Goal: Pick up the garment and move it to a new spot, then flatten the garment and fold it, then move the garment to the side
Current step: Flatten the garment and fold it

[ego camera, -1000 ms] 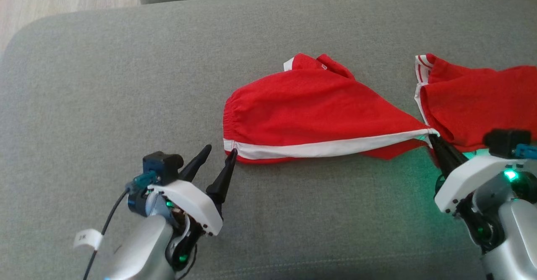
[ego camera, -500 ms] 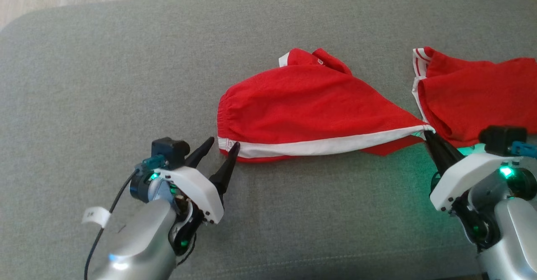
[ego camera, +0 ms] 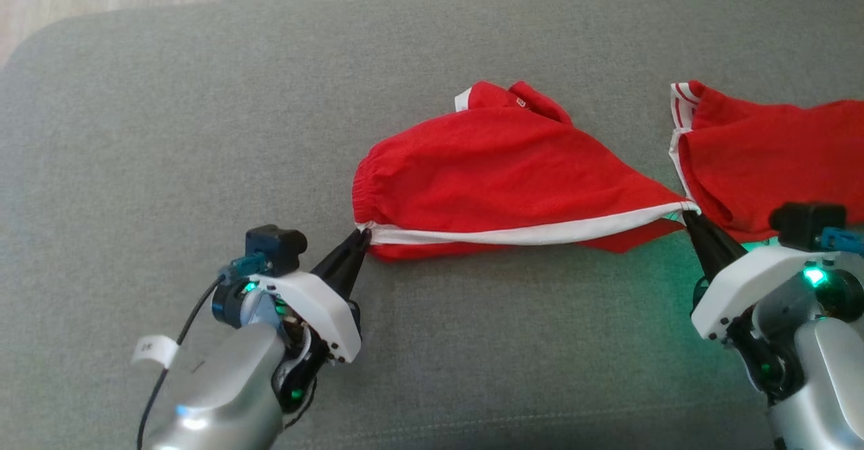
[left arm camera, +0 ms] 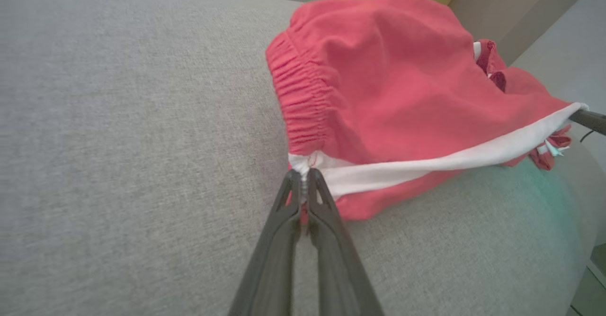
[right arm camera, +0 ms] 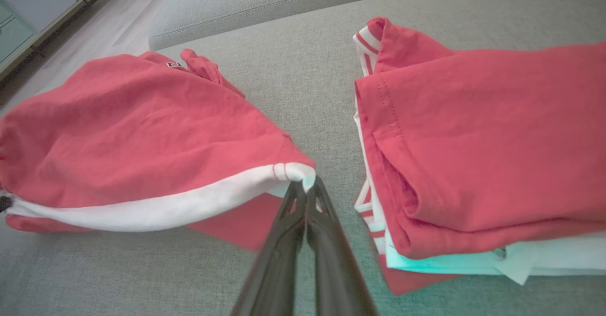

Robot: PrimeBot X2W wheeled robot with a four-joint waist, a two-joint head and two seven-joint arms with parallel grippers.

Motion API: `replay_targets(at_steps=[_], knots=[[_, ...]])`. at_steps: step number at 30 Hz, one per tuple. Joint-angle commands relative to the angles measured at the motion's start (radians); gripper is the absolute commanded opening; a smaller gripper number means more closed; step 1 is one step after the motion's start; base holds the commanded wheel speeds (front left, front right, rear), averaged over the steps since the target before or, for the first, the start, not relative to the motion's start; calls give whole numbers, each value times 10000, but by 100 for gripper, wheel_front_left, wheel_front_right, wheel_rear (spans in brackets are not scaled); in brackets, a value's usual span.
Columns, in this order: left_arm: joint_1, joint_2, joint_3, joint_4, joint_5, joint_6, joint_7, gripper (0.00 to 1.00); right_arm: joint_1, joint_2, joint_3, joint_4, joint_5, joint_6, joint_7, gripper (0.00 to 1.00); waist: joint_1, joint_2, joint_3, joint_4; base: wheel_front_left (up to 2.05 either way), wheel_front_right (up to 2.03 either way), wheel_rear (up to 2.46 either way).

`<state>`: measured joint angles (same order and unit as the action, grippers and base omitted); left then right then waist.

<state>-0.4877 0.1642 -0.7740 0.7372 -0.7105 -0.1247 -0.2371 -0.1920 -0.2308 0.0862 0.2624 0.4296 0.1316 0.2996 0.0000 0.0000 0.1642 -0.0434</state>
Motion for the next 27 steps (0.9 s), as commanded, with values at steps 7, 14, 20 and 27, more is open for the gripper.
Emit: replay_targets(at_steps=[7,14,20,27], knots=[[-518,677,369,-867,-20,-59,-232,0,-291,-344,367,-759,-46,-9,-580,0,0,0,-569,230,0,0,0],[-1065,1422,948,-2561,117,166,-110,0,-1251,-789,778,-1298,-112,-9,-1264,0,0,0,-1431,377,0,0,0],[-2057,2104,1588,-4510,-104,770,968,0,-2747,-916,1081,-1530,-365,-9,-1753,0,0,0,-2099,364,0,0,0],[-2688,2713,2136,-6567,-168,1766,2170,0,-3686,-449,708,-1948,-771,-9,-2546,0,0,0,-2660,373,0,0,0]])
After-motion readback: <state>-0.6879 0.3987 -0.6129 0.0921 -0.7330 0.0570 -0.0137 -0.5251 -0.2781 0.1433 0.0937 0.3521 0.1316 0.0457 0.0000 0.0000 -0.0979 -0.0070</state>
